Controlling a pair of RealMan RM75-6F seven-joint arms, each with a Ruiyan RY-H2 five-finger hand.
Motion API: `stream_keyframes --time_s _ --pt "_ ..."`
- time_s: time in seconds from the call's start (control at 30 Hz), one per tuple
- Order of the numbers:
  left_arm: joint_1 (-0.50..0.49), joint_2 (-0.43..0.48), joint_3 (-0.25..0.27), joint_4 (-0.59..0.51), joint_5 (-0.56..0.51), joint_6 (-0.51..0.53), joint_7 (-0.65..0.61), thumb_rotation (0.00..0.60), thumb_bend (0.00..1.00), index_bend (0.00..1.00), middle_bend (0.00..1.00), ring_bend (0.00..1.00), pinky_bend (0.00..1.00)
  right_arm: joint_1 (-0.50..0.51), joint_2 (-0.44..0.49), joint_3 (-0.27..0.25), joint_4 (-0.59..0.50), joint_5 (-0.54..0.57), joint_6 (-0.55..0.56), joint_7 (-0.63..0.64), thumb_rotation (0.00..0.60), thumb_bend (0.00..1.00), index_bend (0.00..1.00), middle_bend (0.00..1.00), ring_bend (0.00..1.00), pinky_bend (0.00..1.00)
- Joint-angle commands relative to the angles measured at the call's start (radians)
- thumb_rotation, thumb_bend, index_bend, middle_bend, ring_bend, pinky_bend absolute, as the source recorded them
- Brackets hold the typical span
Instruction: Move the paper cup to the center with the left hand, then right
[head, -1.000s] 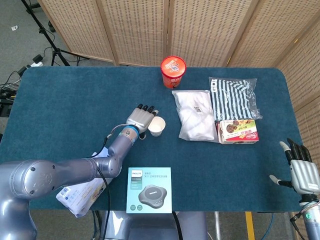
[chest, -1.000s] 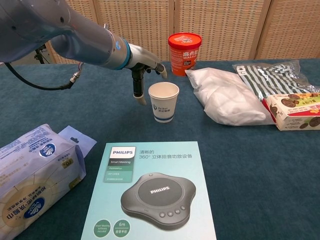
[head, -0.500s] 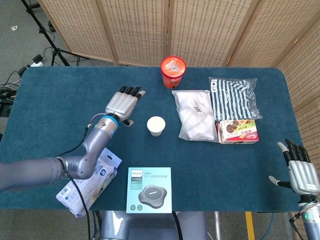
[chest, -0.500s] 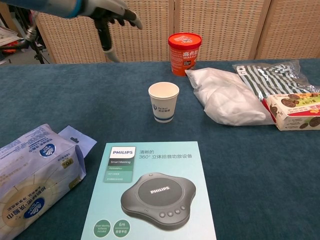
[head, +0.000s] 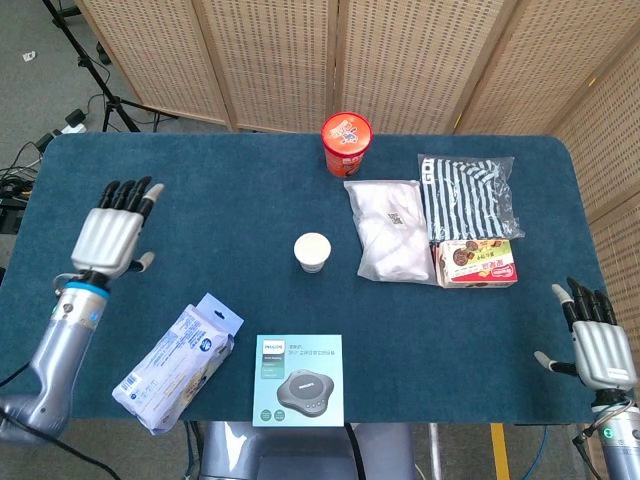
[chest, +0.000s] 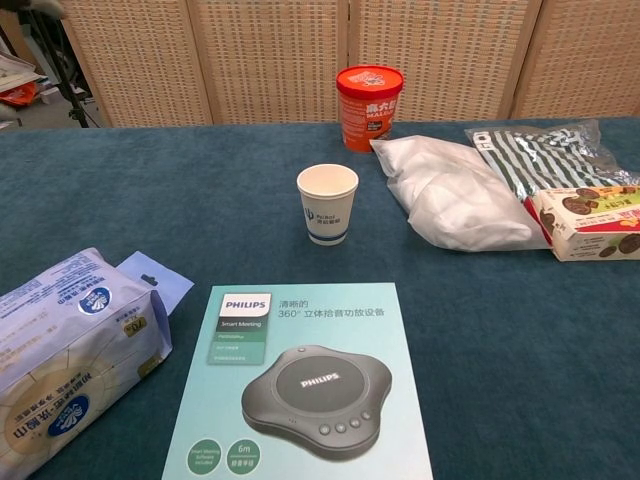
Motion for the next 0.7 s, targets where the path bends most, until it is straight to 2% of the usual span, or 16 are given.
stream_keyframes --time_s 0.03,0.17,0.23,0.43,0.53,0.7 --pt "0.229 -0.064 0.092 0.053 0.165 0.180 -0.088 0.600 0.24 0.00 0.00 0.00 0.00 0.001 -0.012 0.004 0.009 -0.006 0.013 -0.014 0.600 0.08 0.07 0.00 0.00 0.00" --pt "0.361 -0.146 0.110 0.141 0.245 0.242 -0.078 0.600 0.24 0.00 0.00 0.00 0.00 0.003 -0.033 0.007 0.014 -0.005 0.025 -0.051 0.600 0.08 0.07 0.00 0.00 0.00" --pt "0.417 -0.191 0.125 0.176 0.277 0.260 -0.062 0.600 0.24 0.00 0.00 0.00 0.00 0.026 -0.034 0.005 -0.014 -0.012 0.003 -0.120 0.600 0.08 0.07 0.00 0.00 0.00" --pt "0.499 -0.245 0.082 0.260 0.303 0.203 -0.092 0.600 0.24 0.00 0.00 0.00 0.00 0.102 -0.009 0.045 -0.169 -0.011 -0.037 -0.312 0.600 0.09 0.07 0.00 0.00 0.00" --pt "0.523 -0.252 0.054 0.297 0.297 0.166 -0.119 0.600 0.24 0.00 0.00 0.00 0.00 0.162 -0.011 0.080 -0.258 -0.015 -0.066 -0.419 0.600 0.09 0.07 0.00 0.00 0.00" --pt "0.551 -0.243 0.008 0.331 0.306 0.145 -0.140 0.600 0.25 0.00 0.00 0.00 0.00 0.259 -0.039 0.135 -0.380 0.042 -0.129 -0.594 0.600 0.09 0.07 0.00 0.00 0.00"
